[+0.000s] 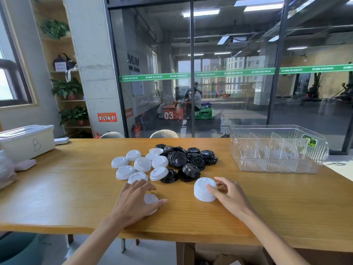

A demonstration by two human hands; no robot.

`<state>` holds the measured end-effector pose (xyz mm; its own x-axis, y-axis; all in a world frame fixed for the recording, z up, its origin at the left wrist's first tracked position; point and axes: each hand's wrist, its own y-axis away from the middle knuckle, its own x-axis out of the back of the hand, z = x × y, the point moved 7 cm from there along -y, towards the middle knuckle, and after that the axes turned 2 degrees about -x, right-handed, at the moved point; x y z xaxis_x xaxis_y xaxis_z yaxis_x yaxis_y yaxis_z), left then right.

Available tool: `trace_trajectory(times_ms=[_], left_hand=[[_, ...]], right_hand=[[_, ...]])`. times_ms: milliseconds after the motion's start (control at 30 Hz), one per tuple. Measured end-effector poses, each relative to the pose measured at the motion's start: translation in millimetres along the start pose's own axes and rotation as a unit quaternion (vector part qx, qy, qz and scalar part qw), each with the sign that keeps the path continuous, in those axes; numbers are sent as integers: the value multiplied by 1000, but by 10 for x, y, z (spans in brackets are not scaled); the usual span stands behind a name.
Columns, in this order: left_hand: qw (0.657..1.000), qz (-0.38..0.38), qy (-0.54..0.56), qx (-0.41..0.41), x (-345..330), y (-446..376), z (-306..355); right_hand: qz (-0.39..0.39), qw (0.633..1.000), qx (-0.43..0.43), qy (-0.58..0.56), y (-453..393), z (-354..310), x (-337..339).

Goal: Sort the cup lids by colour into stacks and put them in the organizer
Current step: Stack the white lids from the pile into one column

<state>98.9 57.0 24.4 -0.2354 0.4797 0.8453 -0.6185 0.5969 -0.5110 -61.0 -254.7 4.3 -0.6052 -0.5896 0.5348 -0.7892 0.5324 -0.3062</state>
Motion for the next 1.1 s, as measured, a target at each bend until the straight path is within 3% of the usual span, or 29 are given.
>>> trace_trajectory(times_ms=[300,433,733,900,1100], left_hand=[[998,28,-36,-35,44,-94,117],[998,60,-3,-17,101,-172,248],[992,17,115,59,-6,-565,846],[933,-45,328,142,-227,-755,1021],[877,-77,435,189,-364,-801,1109]], right_hand=[[-3,1000,-3,-4,15,3,6],[-7,1000,-1,-1,29,-19,2],[-4,1000,10,9,55,-60,18],[-8,1000,12,12,50,-64,18],[-6,1000,10,9,54,-51,31]])
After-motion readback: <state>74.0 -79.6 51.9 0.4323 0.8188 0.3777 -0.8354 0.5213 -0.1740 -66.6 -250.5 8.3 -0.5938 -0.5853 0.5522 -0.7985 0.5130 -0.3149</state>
